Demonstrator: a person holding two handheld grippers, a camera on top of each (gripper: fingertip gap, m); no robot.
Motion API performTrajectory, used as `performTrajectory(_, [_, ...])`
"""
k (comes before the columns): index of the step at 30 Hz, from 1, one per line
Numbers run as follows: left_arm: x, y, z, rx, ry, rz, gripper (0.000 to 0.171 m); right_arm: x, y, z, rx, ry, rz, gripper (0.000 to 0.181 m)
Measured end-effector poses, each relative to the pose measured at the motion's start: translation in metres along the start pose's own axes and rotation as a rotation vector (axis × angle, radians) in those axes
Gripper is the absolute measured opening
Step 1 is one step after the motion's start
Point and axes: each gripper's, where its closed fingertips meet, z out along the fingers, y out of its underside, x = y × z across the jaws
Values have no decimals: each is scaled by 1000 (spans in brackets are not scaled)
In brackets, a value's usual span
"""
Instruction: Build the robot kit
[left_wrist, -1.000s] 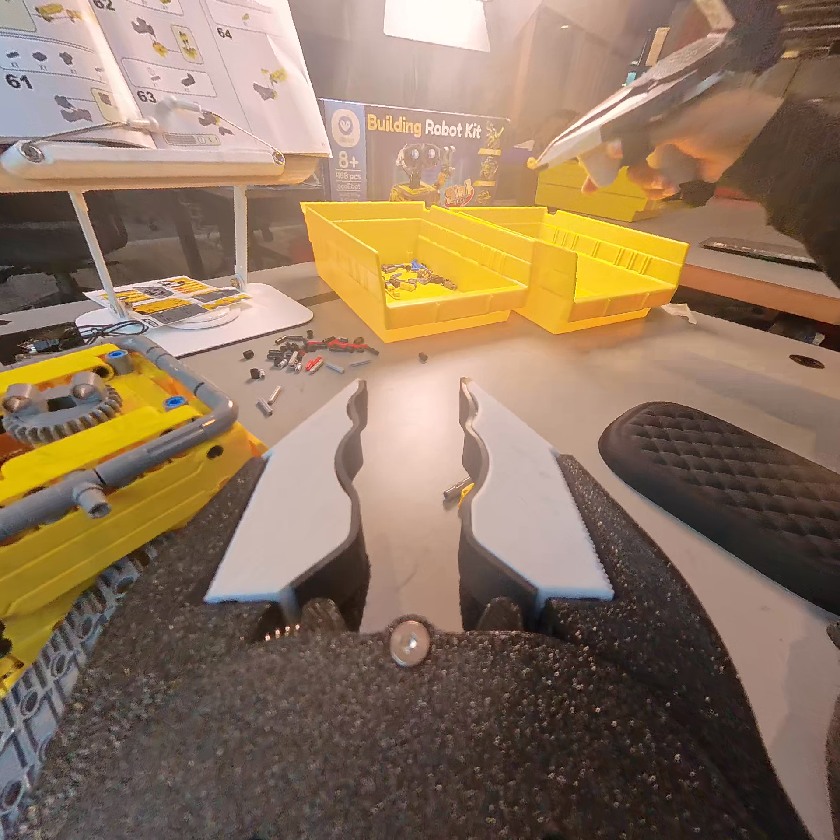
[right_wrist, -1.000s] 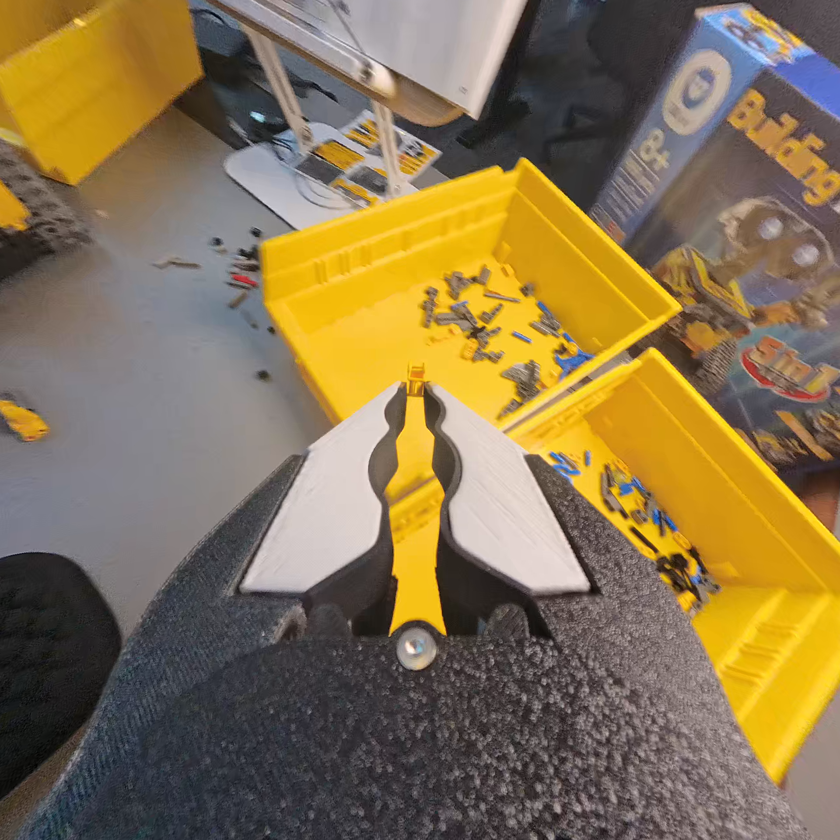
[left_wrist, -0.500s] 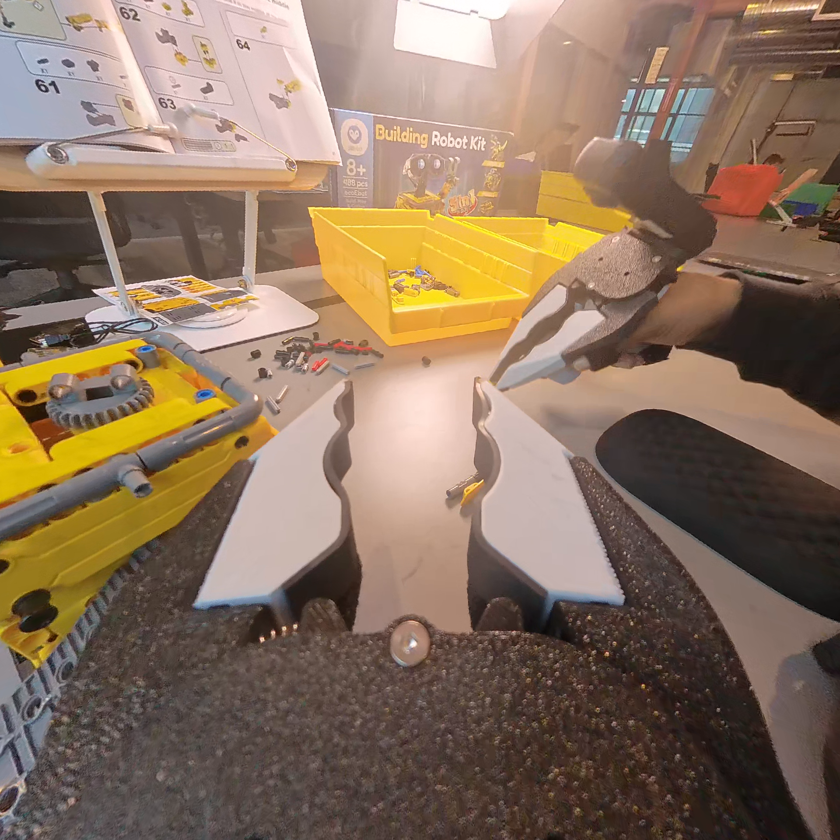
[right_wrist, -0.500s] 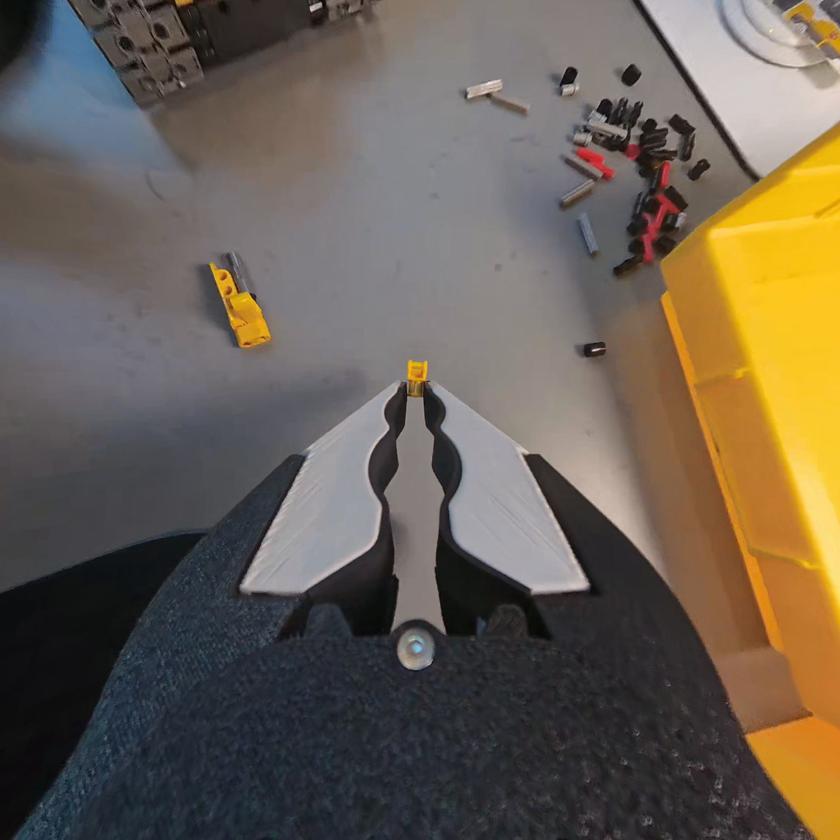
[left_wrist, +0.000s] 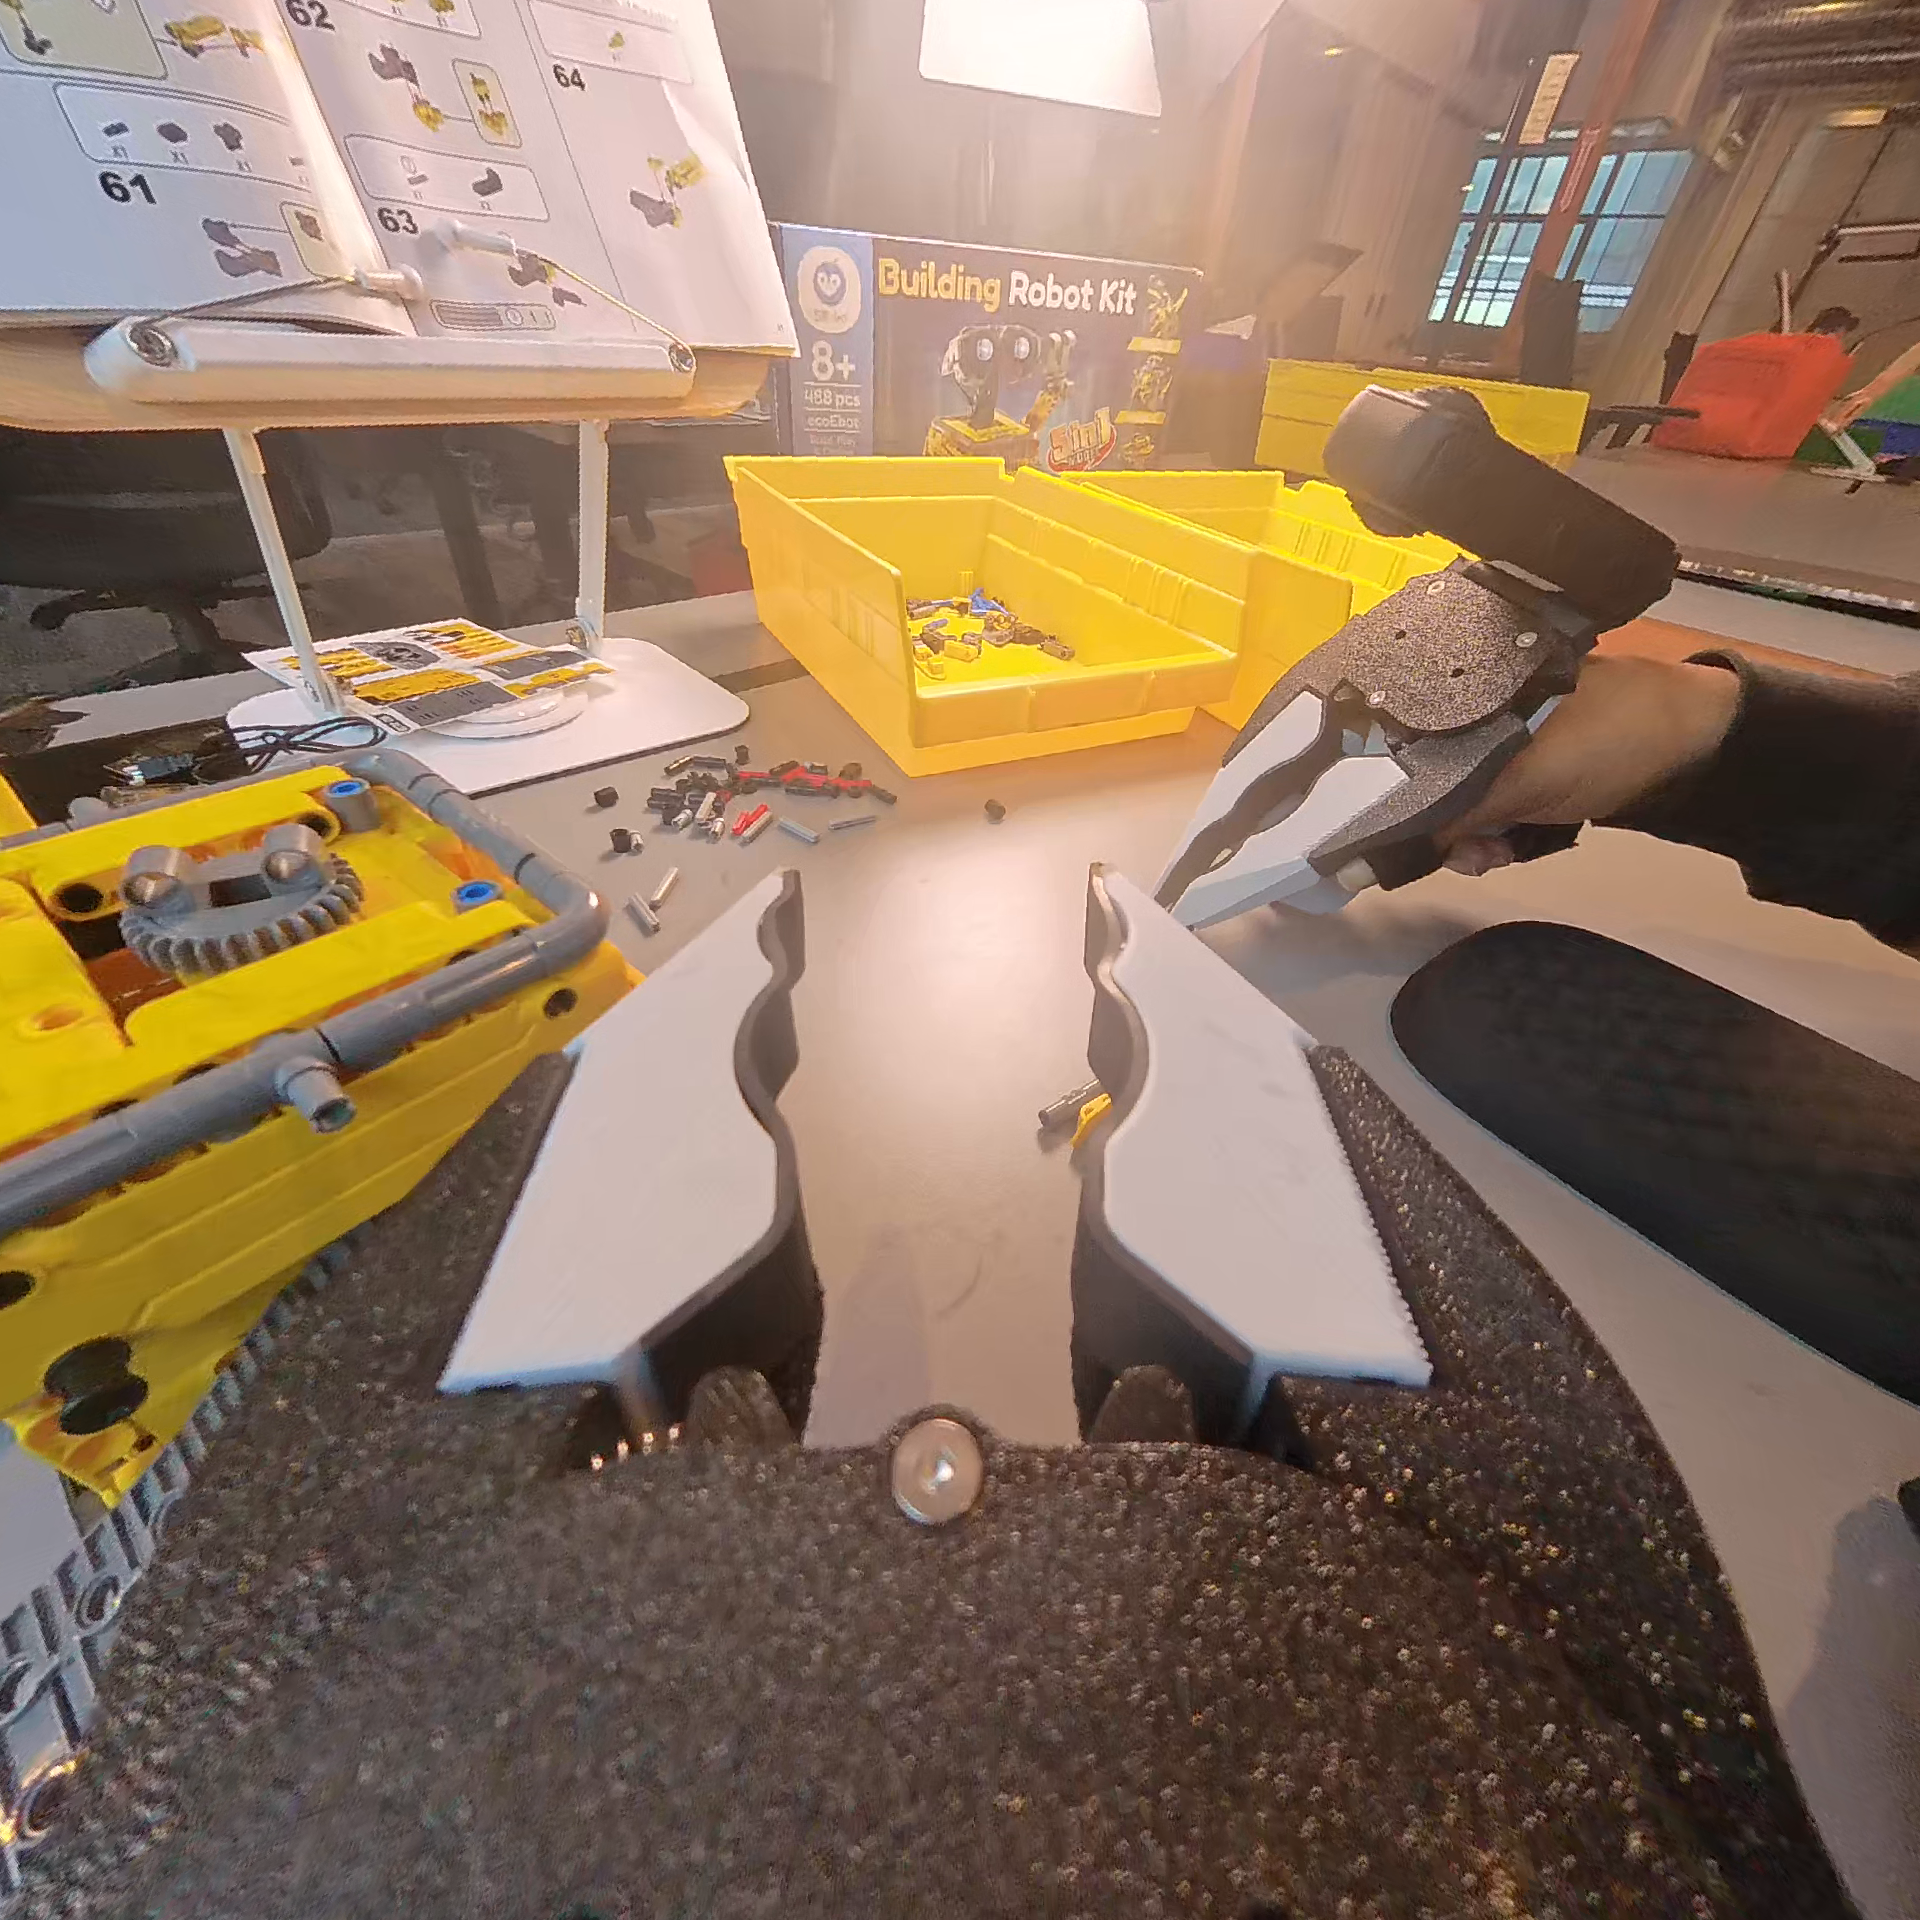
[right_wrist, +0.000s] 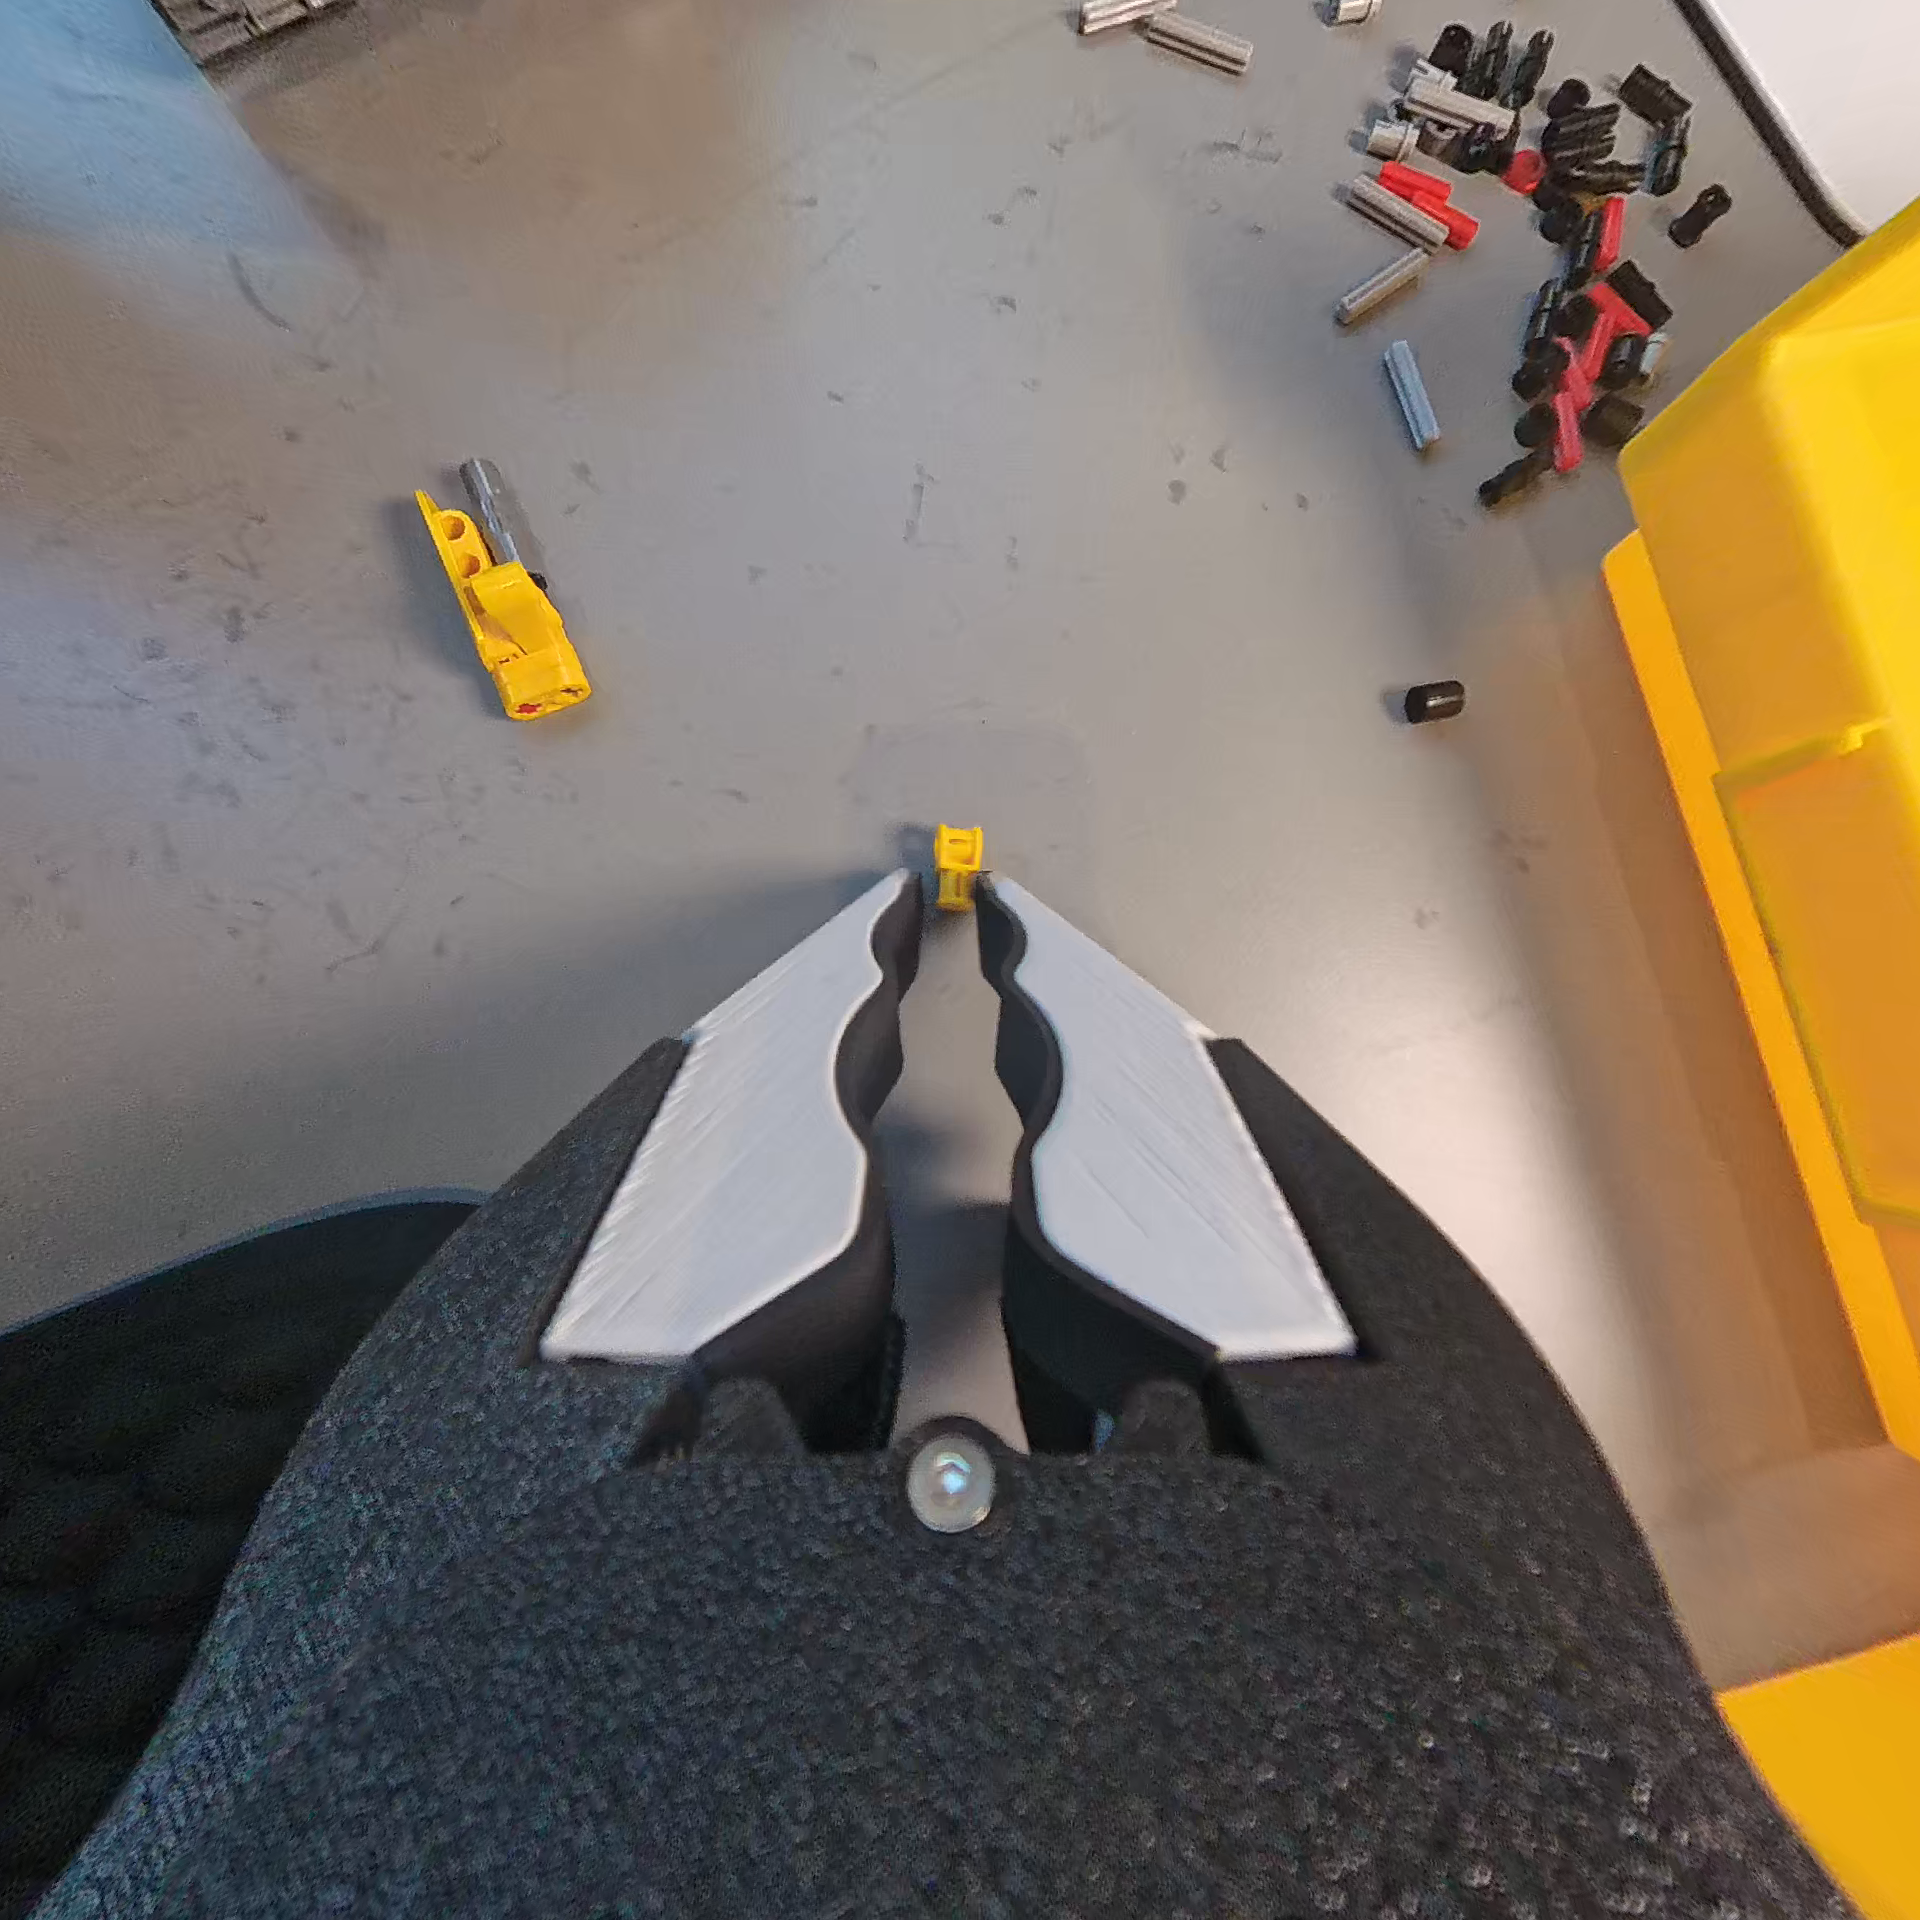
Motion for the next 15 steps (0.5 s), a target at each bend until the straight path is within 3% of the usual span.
performTrajectory(4, [0, -1, -1, 5, 0, -2, 54, 5, -21, -16, 110, -14, 36, 19])
performTrajectory(8, [0, -1, -1, 6, 2, -5, 54, 42, -66, -78, 333, 112, 28, 20])
performTrajectory(12, [1, 0, -1, 2, 5, -2, 55, 124, -79, -170, 471, 371, 107, 20])
performTrajectory(15, [1, 0, -1, 1, 6, -3, 55, 207, -47, -218, 422, 596, 191, 18])
